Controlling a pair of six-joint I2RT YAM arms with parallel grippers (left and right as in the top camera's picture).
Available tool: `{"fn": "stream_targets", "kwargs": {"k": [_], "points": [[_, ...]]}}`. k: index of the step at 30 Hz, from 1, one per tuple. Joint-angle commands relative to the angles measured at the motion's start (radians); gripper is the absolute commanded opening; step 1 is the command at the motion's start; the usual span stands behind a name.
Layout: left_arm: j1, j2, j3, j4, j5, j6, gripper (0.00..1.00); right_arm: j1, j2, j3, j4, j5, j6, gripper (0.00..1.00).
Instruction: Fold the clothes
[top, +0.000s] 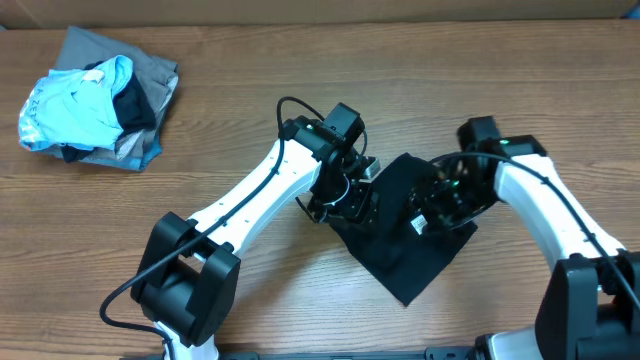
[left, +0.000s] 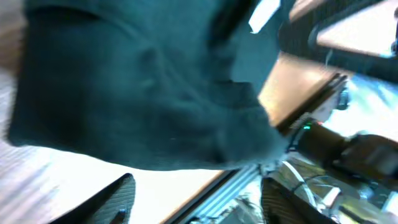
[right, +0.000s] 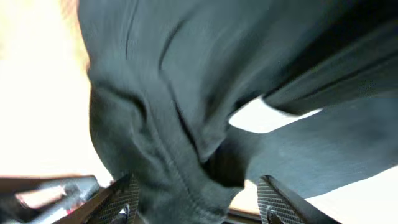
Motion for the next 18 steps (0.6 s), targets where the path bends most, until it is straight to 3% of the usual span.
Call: {"fn": "stream_targets", "kwargs": {"k": [1,5,11,17,18], "points": [[-0.022,0.004,-0.005,0.019,0.102,-0.110,0.88,-0.110,-0.022,0.047,0.003,0.033,-0.006,0.65],[-0.041,0.005,-0.008,0.052,0.106,-0.173,0.91,-0.196,-0.022,0.053,-0.006,0.003,-0.064,0.66],[-0.087,0.023,-0.098,0.159,0.110,-0.363,0.86,-0.210,-0.022,0.053,-0.003,0.003,-0.082,0.66],[-0.098,0.064,-0.192,0.299,0.110,-0.513,0.66,-0.210,-0.022,0.053,0.020,0.003,-0.085,0.67],[-0.098,0.072,-0.196,0.333,0.110,-0.539,0.55,-0.210,-0.023,0.053,0.023,0.003,-0.085,0.67]]}}
